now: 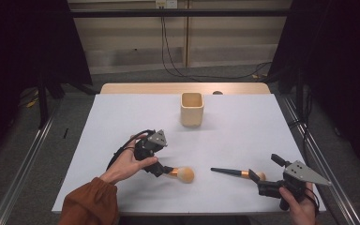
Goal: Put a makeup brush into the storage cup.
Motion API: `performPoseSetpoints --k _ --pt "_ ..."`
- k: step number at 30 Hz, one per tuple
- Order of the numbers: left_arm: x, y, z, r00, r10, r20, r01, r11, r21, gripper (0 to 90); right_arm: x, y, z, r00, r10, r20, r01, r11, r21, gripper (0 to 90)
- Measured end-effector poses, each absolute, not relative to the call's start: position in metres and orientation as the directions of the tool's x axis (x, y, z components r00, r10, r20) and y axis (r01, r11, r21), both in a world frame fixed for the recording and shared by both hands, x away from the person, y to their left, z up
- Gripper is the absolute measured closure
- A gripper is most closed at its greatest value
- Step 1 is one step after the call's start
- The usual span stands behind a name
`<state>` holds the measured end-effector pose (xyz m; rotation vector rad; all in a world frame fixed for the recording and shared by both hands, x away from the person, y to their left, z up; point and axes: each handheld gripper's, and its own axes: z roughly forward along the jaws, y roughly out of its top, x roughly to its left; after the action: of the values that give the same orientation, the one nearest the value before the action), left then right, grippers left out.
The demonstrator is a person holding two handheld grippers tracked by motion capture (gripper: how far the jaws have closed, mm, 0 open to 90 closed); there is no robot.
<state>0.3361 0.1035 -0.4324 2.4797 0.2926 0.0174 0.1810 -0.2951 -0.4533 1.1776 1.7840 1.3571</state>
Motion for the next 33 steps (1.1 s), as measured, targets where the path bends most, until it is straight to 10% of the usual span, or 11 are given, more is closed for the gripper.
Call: performPoseSetpoints --k 19,33 --pt "0.331 0.068 -0.442 0.996 0.051 -0.078 0.076 -0.929 0.362 6.9 0.181 -0.294 -0.454 -0.432 0.900 0.053 0.292 0.084 0.953 0.0" --pt "0.330 0.053 -0.451 0.995 -0.032 -0.091 -0.004 -0.957 0.292 33.9 0.182 -0.294 -0.455 -0.439 0.897 0.052 0.298 0.092 0.950 0.0"
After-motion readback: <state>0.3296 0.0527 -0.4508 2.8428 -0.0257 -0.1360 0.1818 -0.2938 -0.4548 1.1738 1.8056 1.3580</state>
